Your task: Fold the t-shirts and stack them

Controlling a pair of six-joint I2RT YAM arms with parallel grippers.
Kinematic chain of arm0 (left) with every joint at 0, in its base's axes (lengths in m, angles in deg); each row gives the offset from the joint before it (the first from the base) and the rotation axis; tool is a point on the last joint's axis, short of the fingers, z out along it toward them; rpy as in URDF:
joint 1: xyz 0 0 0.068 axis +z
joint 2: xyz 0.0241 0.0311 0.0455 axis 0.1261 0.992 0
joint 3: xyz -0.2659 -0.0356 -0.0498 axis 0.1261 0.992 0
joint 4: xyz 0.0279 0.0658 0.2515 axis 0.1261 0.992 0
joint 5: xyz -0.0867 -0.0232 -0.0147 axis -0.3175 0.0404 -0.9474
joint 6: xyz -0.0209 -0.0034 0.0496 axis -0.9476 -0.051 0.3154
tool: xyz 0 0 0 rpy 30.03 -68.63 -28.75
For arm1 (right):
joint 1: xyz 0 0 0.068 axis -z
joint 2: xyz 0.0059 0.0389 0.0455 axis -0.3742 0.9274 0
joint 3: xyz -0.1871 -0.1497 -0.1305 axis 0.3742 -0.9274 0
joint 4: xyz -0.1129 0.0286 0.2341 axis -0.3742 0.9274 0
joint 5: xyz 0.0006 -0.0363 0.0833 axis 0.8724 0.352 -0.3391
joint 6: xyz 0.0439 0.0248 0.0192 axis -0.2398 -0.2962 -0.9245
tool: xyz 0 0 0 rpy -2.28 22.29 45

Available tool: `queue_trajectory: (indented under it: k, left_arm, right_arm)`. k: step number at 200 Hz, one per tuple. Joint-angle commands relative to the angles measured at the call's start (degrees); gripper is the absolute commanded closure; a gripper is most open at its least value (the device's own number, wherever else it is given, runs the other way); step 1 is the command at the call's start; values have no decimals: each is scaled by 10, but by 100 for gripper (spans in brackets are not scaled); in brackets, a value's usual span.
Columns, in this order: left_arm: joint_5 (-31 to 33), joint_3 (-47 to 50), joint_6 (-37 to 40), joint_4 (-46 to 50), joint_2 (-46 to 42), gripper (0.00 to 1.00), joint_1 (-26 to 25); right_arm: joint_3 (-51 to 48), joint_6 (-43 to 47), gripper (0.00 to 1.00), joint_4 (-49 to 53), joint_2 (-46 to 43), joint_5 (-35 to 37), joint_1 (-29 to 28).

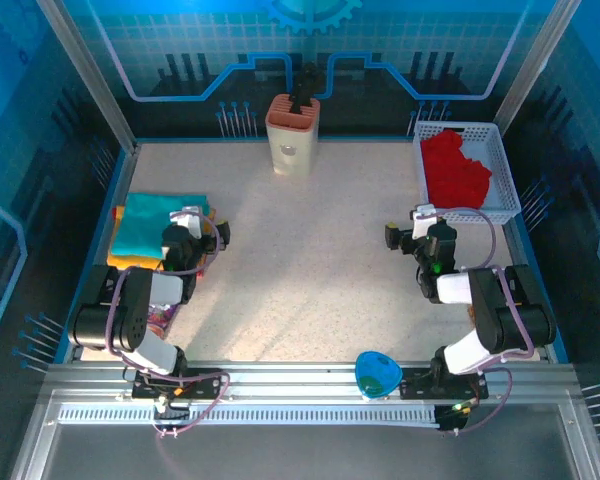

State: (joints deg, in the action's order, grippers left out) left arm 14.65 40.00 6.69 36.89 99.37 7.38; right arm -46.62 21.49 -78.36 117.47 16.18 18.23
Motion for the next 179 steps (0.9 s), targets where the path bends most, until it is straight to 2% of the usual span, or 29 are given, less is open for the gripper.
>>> queue_trajectory:
  k: [1,131,145,160,179]
  left_arm:
    - [-3,-10,8,-1,4,1,-2]
    - [-3,-12,8,1,4,1,-2]
    - [2,-11,8,0,3,1,-2]
    - [31,-16,-2,16,-9,1,-2]
    - [52,-50,-1,115,-51,1,-10]
  right_arm:
    - [10,7,0,-5,4,-3,-4]
    - [7,1,0,-12,4,20,-4]
    - [2,8,0,-17,-3,71,-24]
    - [-17,17,0,-36,-26,82,-33]
    - [-6,16,0,27,-77,141,-52]
